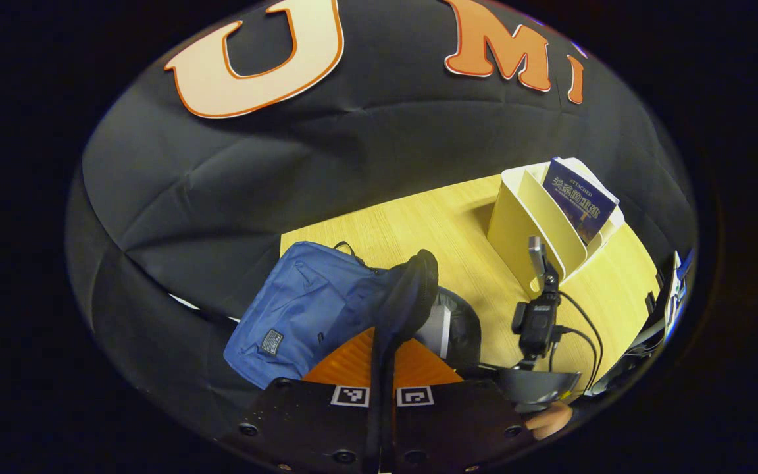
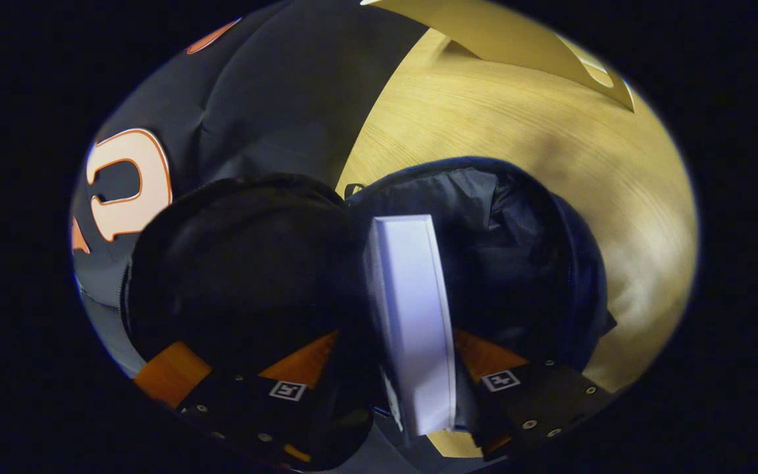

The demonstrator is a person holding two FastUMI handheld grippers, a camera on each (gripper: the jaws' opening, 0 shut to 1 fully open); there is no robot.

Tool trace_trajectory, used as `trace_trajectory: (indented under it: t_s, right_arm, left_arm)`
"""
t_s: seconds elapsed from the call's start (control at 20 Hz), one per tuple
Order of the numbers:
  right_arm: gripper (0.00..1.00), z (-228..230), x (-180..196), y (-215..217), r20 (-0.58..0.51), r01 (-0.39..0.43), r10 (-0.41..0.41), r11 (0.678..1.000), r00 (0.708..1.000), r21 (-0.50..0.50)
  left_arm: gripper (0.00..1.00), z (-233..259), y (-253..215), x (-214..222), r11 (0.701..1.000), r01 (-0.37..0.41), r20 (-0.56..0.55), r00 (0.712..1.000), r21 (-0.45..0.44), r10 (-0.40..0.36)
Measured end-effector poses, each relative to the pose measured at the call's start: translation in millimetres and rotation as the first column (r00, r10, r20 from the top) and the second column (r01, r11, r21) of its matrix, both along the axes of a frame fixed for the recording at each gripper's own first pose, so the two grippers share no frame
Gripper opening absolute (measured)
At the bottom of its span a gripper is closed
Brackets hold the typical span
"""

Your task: Open the schoolbag, grab two books from the bookshelf and put them into the schoolbag.

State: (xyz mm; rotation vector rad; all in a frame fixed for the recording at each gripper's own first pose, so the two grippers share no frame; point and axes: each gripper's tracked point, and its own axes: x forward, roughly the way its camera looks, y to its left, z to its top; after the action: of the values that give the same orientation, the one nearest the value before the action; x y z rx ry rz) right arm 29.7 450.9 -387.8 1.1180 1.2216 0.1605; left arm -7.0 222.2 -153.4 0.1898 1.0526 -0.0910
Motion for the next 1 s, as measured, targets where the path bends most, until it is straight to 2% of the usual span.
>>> trace_trajectory:
  t_s: [0.05,0.1,0.3,0.35,0.5,0.55,0.6,0.65,0.85,0.9,1.0]
  right_arm:
    - [0.76,2,2,-6,0.002,0.007,-0.007,1.000,1.000,-0.008]
    - [0.96,4,1,-15,-0.007,0.014,-0.014,0.999,1.000,-0.036]
    - [0.97,11,2,-45,-0.002,0.009,-0.009,0.995,1.000,-0.097]
    - [0.97,20,6,-48,0.028,0.008,-0.006,0.996,1.000,-0.085]
    - [0.97,37,-11,-65,0.032,-0.049,0.052,0.994,0.998,-0.099]
    - [0.97,48,-12,-73,0.053,-0.055,0.060,0.994,0.997,-0.095]
    - [0.97,56,-11,-85,0.090,-0.060,0.071,0.991,0.993,-0.121]
    - [0.96,64,-6,-99,0.135,-0.064,0.085,0.986,0.987,-0.154]
    - [0.95,96,12,-176,0.251,-0.049,0.143,0.936,0.957,-0.348]
    - [0.95,104,19,-196,0.279,-0.032,0.154,0.918,0.948,-0.396]
    - [0.96,113,29,-233,0.305,-0.027,0.203,0.868,0.930,-0.497]
  left_arm:
    - [0.01,0,-1,1,1.000,0.002,-0.003,1.000,-0.004,-0.002]
    - [0.01,-1,0,1,1.000,-0.001,-0.002,1.000,-0.007,0.001]
    - [0.01,-7,0,-1,1.000,-0.011,-0.011,1.000,-0.024,0.011]
    - [0.01,-9,0,-2,0.999,-0.013,-0.016,1.000,-0.029,0.012]
    - [0.01,-11,2,-3,0.999,-0.019,-0.017,1.000,-0.032,0.018]
    - [0.05,-12,1,-3,0.999,-0.018,-0.023,1.000,-0.034,0.018]
    - [0.01,-13,1,-4,0.999,-0.018,-0.021,1.000,-0.030,0.017]
    - [0.01,-15,0,-3,0.999,-0.018,-0.024,1.000,-0.030,0.018]
    - [0.01,-16,-5,-5,1.000,-0.008,-0.028,1.000,-0.021,0.007]
    - [0.05,-17,-6,-4,1.000,-0.004,-0.026,1.000,-0.017,0.004]
    - [0.01,-16,-6,-5,1.000,-0.003,-0.027,1.000,-0.013,0.003]
